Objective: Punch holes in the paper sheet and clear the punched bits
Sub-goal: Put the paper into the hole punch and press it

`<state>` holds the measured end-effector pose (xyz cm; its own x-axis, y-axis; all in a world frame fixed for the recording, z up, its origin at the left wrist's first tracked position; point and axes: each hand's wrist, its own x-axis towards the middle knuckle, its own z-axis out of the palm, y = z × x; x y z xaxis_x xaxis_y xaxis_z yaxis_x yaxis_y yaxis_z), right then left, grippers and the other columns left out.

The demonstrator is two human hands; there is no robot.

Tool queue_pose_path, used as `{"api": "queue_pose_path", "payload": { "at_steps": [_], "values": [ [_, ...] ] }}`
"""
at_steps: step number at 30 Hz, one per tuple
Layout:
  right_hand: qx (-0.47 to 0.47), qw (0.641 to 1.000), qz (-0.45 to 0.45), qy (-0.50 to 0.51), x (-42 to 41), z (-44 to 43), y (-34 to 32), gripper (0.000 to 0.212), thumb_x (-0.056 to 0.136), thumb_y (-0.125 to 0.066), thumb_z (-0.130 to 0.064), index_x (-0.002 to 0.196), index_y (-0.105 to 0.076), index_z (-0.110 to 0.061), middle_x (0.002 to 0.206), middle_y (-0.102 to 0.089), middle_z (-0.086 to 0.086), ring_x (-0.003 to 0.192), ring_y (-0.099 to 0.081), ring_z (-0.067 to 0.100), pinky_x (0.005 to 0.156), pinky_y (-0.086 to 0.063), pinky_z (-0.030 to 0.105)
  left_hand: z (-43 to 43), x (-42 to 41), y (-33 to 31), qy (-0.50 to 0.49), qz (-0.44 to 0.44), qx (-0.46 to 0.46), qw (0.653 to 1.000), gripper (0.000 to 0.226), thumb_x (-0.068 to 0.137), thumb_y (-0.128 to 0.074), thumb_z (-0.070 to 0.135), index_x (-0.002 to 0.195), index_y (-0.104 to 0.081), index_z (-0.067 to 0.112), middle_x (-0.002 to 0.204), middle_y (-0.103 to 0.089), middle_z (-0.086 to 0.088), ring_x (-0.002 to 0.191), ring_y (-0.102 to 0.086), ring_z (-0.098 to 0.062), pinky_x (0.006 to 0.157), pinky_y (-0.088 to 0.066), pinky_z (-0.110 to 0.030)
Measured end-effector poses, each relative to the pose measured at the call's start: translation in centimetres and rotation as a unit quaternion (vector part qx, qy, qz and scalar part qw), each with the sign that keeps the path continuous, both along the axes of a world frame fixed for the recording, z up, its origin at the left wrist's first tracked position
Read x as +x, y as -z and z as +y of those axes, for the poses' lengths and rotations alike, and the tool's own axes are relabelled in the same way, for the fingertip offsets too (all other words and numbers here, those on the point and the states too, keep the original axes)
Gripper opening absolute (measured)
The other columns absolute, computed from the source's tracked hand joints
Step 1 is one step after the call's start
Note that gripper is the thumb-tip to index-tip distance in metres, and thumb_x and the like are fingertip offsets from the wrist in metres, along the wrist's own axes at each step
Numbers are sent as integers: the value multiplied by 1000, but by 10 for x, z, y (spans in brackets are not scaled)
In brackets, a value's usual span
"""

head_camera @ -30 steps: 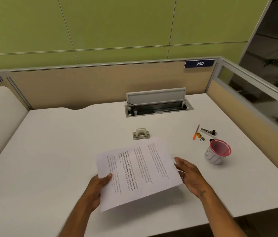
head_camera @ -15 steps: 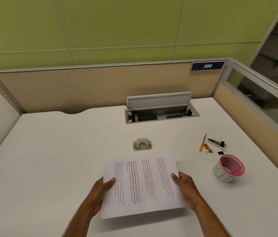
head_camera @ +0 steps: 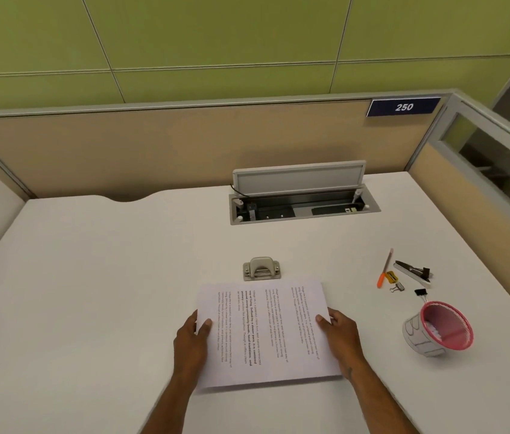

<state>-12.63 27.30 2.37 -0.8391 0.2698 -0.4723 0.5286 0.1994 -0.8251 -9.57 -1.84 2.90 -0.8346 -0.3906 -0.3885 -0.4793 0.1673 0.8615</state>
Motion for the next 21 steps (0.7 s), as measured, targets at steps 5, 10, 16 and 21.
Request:
{"api": "queue_pose_path", "payload": {
  "at_steps": [5, 10, 16, 21],
  "values": [
    [27, 999, 7, -18, -12, -1, 4, 31, 96, -57, -21, 126, -59, -15, 106, -69, 3, 83, -68, 14, 59, -52, 19, 4, -11, -1, -2, -13, -26, 1000, 40, 98, -53, 20, 138, -53, 12, 130, -64, -10, 111, -64, -33, 101, -49, -52],
    [39, 999, 11, -28, -18, -1, 6, 36, 96, -57, -19, 131, -55, -16, 117, -68, 8, 89, -69, 21, 67, -55, 25, 5, -14, 0, -4, -21, -37, 999, 39, 98, -53, 19, 136, -55, 12, 126, -67, -9, 105, -66, -30, 98, -51, -50],
    [32, 999, 15, -18, -19, -2, 8, 38, 95, -58, -16, 134, -53, -15, 122, -67, 9, 93, -67, 22, 72, -56, 27, 5, -17, -2, -7, -23, -24, 999, 39, 98, -54, 19, 137, -54, 13, 127, -66, -8, 108, -65, -29, 100, -50, -51],
    [26, 999, 16, -15, -23, -2, 9, 40, 95, -59, -15, 134, -52, -14, 124, -66, 10, 92, -65, 20, 73, -54, 26, 5, -20, -3, -9, -20, -25, 999, 40, 98, -55, 20, 137, -53, 13, 126, -66, -8, 105, -66, -29, 97, -51, -49]
  ]
}}
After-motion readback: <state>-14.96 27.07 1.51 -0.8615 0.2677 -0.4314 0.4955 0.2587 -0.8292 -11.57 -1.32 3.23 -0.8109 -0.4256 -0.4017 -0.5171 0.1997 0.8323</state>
